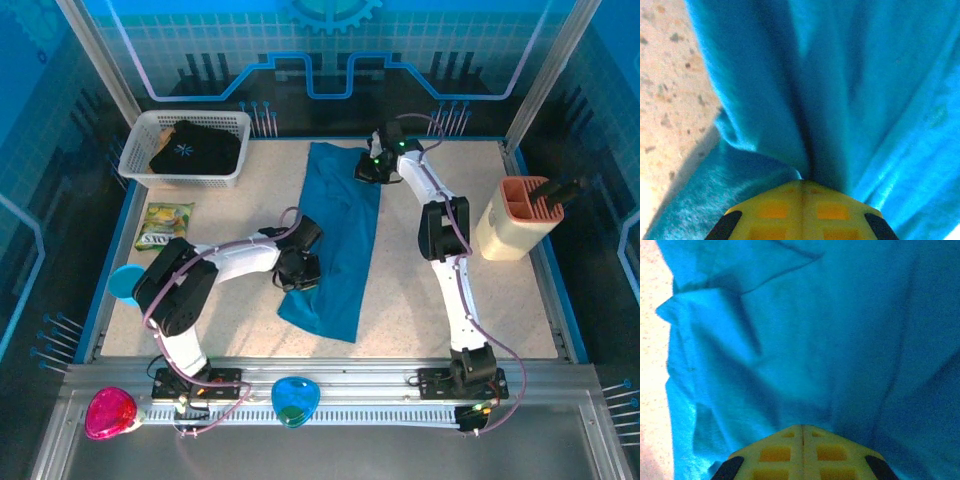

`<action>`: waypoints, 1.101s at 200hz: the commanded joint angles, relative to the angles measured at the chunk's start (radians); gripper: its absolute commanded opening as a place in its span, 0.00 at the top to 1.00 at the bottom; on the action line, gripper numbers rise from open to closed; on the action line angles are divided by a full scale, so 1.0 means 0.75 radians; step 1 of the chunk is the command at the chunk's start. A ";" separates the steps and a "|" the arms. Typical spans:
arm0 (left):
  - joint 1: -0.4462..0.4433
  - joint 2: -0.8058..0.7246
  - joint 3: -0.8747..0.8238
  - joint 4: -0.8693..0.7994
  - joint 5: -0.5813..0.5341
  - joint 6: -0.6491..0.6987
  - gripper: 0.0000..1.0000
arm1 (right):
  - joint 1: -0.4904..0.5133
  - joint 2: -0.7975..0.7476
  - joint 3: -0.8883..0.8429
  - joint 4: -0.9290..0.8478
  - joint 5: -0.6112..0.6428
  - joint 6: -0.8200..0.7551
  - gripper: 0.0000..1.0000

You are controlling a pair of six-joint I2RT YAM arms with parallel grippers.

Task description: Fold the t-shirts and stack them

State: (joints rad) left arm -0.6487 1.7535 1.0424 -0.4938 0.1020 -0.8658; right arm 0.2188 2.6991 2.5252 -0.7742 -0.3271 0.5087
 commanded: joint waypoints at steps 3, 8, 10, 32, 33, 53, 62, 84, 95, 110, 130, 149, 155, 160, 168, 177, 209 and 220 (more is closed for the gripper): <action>0.000 -0.135 0.050 -0.132 -0.052 -0.040 0.93 | -0.004 -0.026 0.040 -0.017 -0.033 0.034 1.00; 0.000 -0.156 0.060 -0.152 -0.071 -0.036 0.91 | -0.006 -0.035 0.043 -0.015 -0.028 0.034 1.00; 0.000 -0.165 0.063 -0.161 -0.078 -0.034 0.90 | -0.007 -0.036 0.044 -0.015 -0.027 0.034 1.00; 0.000 -0.262 0.083 -0.230 -0.136 -0.030 0.82 | -0.015 -0.055 0.064 -0.023 -0.033 0.041 1.00; 0.000 -0.266 0.084 -0.233 -0.138 -0.029 0.82 | -0.016 -0.056 0.065 -0.024 -0.036 0.041 1.00; 0.000 -0.356 0.097 -0.290 -0.197 -0.014 0.76 | -0.014 -0.124 0.034 -0.053 -0.051 0.018 1.00; 0.000 -0.389 0.109 -0.327 -0.238 0.001 0.72 | -0.010 -0.201 -0.040 -0.053 -0.030 -0.009 1.00; 0.019 -0.419 0.132 -0.401 -0.294 0.034 0.69 | -0.005 -0.483 -0.404 0.026 0.118 -0.014 1.00; 0.034 -0.415 0.118 -0.408 -0.281 0.039 0.70 | -0.003 -0.662 -0.645 0.100 0.192 0.009 1.00; 0.046 -0.401 0.074 -0.376 -0.251 0.037 0.72 | 0.004 -0.853 -0.932 0.171 0.275 0.036 1.00; 0.046 -0.355 -0.003 -0.291 -0.190 0.033 0.78 | 0.024 -1.000 -1.211 0.228 0.313 0.066 1.00; 0.045 -0.272 -0.053 -0.222 -0.147 0.031 0.86 | 0.063 -1.048 -1.374 0.289 0.291 0.091 1.00; 0.045 -0.248 -0.069 -0.203 -0.139 0.028 0.88 | 0.078 -1.045 -1.405 0.305 0.286 0.097 1.00; 0.043 -0.229 -0.083 -0.184 -0.138 0.023 0.90 | 0.092 -1.034 -1.421 0.319 0.284 0.100 1.00; 0.043 -0.205 -0.105 -0.151 -0.136 0.014 0.91 | 0.110 -1.007 -1.432 0.342 0.281 0.106 1.00; 0.044 -0.183 -0.127 -0.126 -0.138 0.004 0.93 | 0.125 -0.964 -1.422 0.353 0.266 0.116 1.00; 0.025 -0.156 -0.213 -0.072 -0.173 -0.052 0.96 | 0.149 -0.810 -1.339 0.384 0.270 0.136 1.00; 0.013 -0.153 -0.251 -0.053 -0.170 -0.075 0.97 | 0.150 -0.762 -1.301 0.373 0.289 0.134 1.00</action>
State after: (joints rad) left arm -0.6216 1.6341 0.9035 -0.5827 -0.0292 -0.8757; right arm 0.3309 2.0720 1.4811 -0.5217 -0.1345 0.5877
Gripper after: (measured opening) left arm 0.058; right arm 0.051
